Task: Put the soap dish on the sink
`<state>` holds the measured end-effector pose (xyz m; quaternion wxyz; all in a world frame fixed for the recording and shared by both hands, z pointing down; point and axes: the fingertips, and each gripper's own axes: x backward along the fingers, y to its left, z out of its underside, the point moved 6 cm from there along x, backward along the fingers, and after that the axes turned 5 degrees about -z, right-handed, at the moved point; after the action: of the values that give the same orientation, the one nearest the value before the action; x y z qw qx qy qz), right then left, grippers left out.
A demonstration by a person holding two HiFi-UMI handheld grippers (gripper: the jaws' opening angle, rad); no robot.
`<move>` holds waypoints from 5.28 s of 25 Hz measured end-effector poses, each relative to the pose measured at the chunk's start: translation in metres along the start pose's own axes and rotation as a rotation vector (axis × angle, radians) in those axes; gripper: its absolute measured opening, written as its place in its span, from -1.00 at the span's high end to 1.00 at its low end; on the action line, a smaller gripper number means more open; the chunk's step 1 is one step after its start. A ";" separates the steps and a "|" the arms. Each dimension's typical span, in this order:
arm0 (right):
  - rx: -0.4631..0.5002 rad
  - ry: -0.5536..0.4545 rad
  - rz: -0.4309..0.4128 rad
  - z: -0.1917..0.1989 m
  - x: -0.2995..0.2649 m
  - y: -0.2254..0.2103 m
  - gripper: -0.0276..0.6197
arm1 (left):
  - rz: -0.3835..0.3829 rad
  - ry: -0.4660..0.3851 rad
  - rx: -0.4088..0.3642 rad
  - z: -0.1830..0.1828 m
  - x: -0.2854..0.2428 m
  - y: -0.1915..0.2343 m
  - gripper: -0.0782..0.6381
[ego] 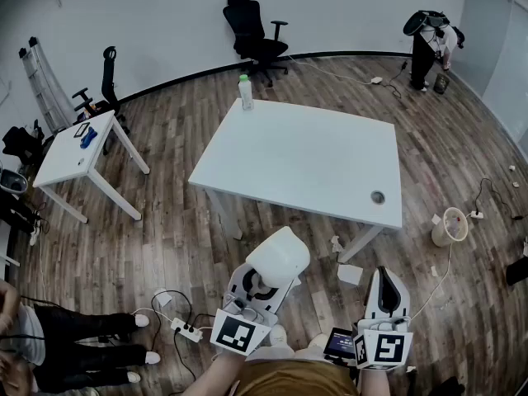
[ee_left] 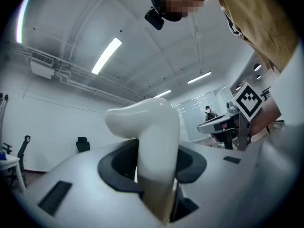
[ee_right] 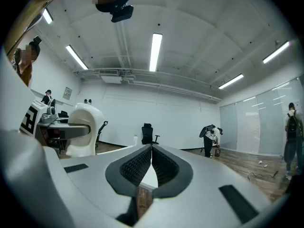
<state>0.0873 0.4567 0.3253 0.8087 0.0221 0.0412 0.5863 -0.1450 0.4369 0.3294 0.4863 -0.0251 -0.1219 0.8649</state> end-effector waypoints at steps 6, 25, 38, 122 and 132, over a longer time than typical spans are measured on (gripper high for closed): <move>0.010 0.011 0.019 0.008 -0.004 0.012 0.88 | 0.015 0.000 0.035 0.010 0.005 0.014 0.34; 0.012 0.006 -0.012 0.015 -0.083 -0.071 0.89 | 0.003 0.040 0.010 0.018 -0.088 0.024 0.34; -0.026 0.054 -0.030 0.035 -0.114 -0.129 0.89 | -0.012 0.062 0.029 0.029 -0.148 0.010 0.34; -0.137 0.155 -0.112 0.067 -0.457 -0.206 0.88 | 0.002 0.102 0.747 0.185 -0.473 0.168 0.34; -0.161 0.188 -0.155 0.072 -0.457 -0.187 0.88 | -0.073 0.158 0.938 0.226 -0.460 0.167 0.34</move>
<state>0.1300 -0.0346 0.4000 0.8433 -0.1012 0.0711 0.5230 -0.0792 -0.0783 0.4750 0.4831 0.1355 0.3181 0.8044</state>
